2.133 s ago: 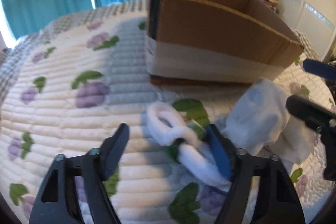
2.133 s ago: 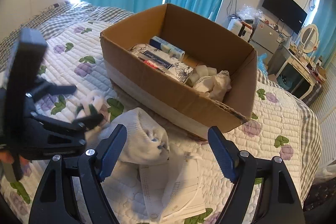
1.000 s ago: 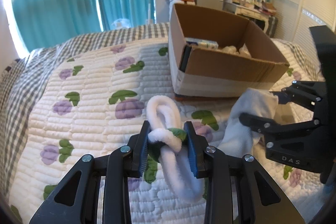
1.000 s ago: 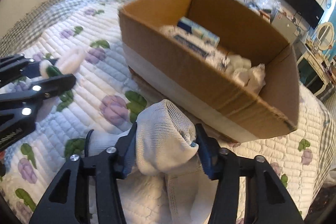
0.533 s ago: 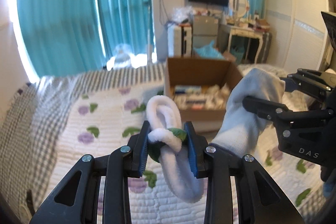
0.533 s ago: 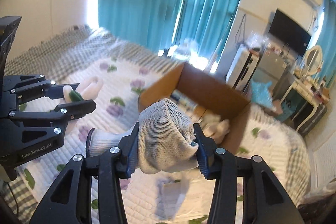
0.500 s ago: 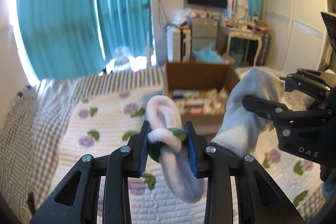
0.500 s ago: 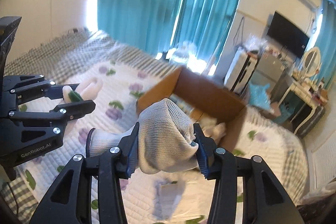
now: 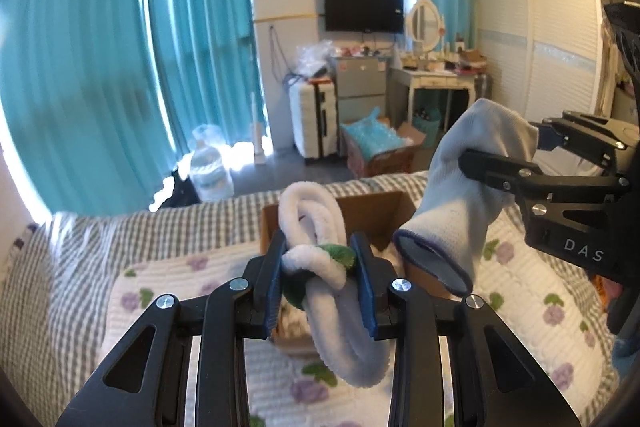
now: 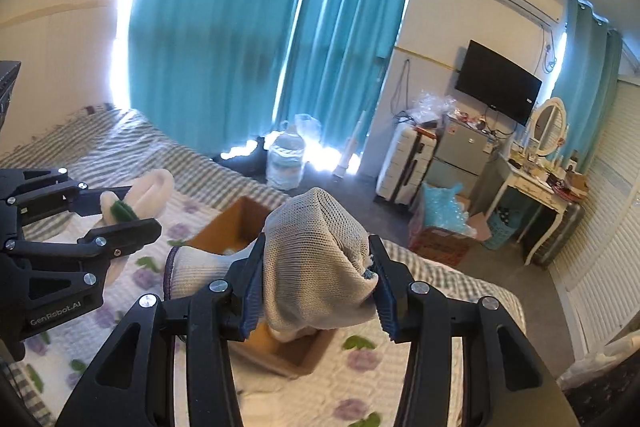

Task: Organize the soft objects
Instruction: 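Lower both socks into the box and open both grippers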

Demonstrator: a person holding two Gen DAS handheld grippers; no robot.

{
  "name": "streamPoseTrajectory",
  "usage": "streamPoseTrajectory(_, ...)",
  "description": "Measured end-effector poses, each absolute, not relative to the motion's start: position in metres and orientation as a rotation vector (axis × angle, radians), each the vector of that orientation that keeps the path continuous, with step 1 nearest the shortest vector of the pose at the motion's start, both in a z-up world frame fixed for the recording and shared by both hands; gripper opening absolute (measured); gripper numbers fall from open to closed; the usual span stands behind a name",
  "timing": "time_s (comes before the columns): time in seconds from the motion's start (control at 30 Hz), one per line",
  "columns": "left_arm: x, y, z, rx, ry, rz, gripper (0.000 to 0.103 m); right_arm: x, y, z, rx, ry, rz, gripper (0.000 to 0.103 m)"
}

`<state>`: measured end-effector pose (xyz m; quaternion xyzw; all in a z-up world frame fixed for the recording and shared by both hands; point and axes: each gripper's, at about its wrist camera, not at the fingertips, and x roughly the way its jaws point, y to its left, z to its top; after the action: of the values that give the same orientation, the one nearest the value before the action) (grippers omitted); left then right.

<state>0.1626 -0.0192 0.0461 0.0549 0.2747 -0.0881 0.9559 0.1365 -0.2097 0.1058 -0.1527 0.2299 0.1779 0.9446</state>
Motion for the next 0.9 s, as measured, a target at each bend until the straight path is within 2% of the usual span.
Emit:
streamPoseTrajectory(0.3, 0.253, -0.037, 0.003, 0.135, 0.63, -0.147, 0.031, 0.229, -0.215, 0.051, -0.297, 0.568, 0.356, 0.046)
streamPoseTrajectory(0.57, 0.28, -0.055, -0.04, 0.188, 0.674, -0.176, 0.037, 0.267, -0.205, -0.011, -0.275, 0.645, 0.381, 0.048)
streamPoseTrajectory(0.67, 0.283, -0.057, -0.046, 0.195, 0.682, -0.182, 0.046, 0.273, -0.207, -0.016, -0.239, 0.642, 0.384, 0.06)
streamPoseTrajectory(0.73, 0.282, -0.059, -0.046, 0.209, 0.681, -0.159, 0.057, 0.271, -0.211, -0.015, -0.217, 0.622, 0.376, 0.075)
streamPoseTrajectory(0.83, 0.273, -0.06, -0.043, 0.234, 0.664, -0.132, 0.071, 0.263, -0.219, -0.006, -0.202, 0.604, 0.364, 0.076)
streamPoseTrajectory(0.9, 0.268, -0.061, -0.038, 0.247, 0.652, -0.108, 0.075, 0.257, -0.225, 0.002, -0.2, 0.603, 0.358, 0.076)
